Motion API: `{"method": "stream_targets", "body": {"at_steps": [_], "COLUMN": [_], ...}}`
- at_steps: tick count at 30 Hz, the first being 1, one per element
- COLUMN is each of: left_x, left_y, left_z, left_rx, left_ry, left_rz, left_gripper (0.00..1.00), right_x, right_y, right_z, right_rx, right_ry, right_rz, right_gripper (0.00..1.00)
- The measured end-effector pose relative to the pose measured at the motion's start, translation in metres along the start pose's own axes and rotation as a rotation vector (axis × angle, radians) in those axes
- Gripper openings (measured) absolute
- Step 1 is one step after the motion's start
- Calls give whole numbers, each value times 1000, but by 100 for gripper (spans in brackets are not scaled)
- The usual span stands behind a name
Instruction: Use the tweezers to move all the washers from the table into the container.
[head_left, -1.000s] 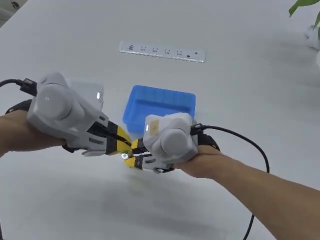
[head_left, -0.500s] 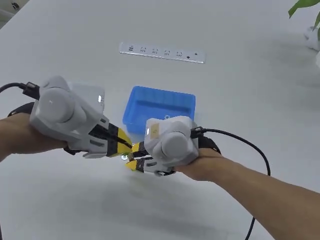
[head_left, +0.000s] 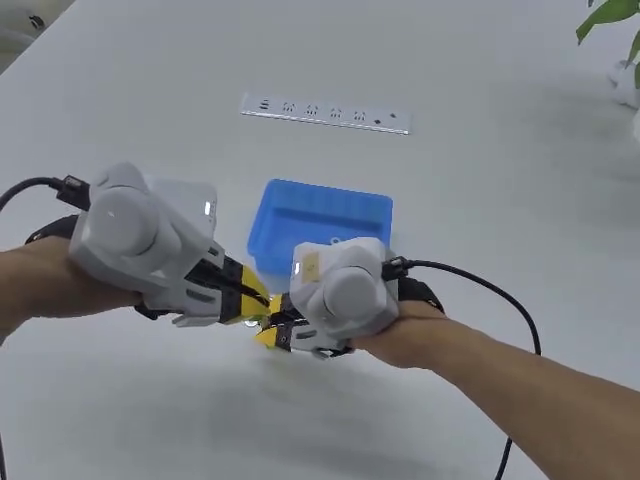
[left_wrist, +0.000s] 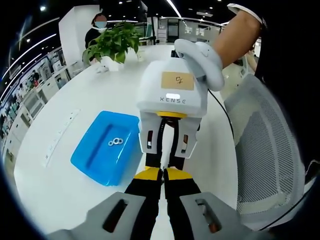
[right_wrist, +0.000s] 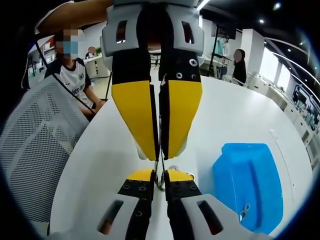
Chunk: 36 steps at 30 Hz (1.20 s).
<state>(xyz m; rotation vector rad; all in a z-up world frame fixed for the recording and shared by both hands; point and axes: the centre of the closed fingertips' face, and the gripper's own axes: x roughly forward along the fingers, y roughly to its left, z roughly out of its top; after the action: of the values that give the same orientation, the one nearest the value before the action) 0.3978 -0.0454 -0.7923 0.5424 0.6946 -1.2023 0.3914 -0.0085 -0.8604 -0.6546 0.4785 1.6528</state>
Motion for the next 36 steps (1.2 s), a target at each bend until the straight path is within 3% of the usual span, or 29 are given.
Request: {"method": "stream_targets", "body": {"at_steps": [17, 36], "left_x": [-16, -39], "left_y": [4, 19], "left_z": [18, 55], "left_rx": [6, 44], "left_ry": [-19, -33], "left_rz": [6, 25], "left_gripper": [6, 6], "right_x": [-16, -49], "right_y": [-4, -24], "right_z": [18, 44], "right_rx": [15, -12], "right_ry": [-20, -41], "right_rz": [-4, -49], "right_gripper": [10, 10]}}
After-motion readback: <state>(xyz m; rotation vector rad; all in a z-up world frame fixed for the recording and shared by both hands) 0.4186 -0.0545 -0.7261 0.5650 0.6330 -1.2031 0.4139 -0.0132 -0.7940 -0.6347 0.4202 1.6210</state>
